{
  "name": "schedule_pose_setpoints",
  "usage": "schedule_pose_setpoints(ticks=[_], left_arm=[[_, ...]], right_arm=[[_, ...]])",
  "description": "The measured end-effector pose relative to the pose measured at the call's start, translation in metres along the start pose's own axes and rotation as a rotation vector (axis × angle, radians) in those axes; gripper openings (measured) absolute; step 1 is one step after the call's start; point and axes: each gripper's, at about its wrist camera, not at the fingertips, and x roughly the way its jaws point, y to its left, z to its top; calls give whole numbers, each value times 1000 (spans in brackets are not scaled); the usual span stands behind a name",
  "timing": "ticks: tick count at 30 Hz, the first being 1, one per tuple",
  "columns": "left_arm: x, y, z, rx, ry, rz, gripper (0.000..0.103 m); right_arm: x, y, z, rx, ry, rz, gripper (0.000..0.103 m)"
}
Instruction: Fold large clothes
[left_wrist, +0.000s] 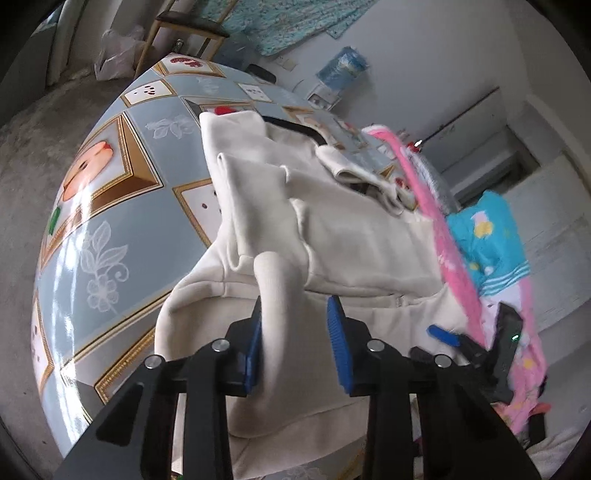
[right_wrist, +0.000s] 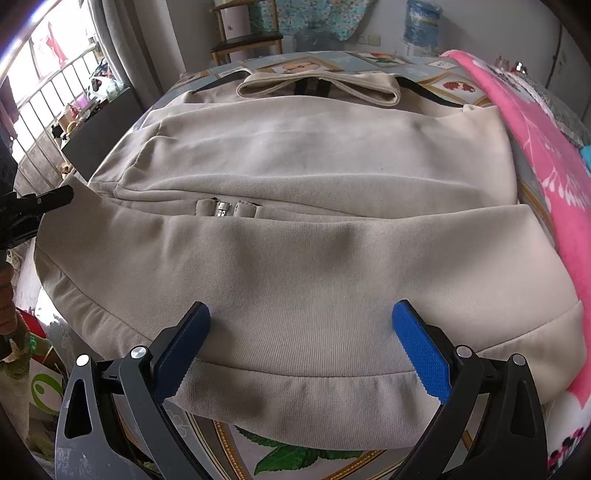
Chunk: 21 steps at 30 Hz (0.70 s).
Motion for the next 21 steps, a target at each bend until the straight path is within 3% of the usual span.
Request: schedule_pose_setpoints(ticks=[5,11,15,21], left_arm=[[15,-1,-2,43,58,159,31],[18,-9,-8,95,40,237,31],[16,-23,-10,179,17,287,19],[14,-37,-17,243,23,327,19]], right_arm=[[0,0,0,1,-2,0,96],[0,0,0,1,-2,-1,96],[0,1,0,1,-2,-1,96],[0,2,0,-2,-6,-6,96]])
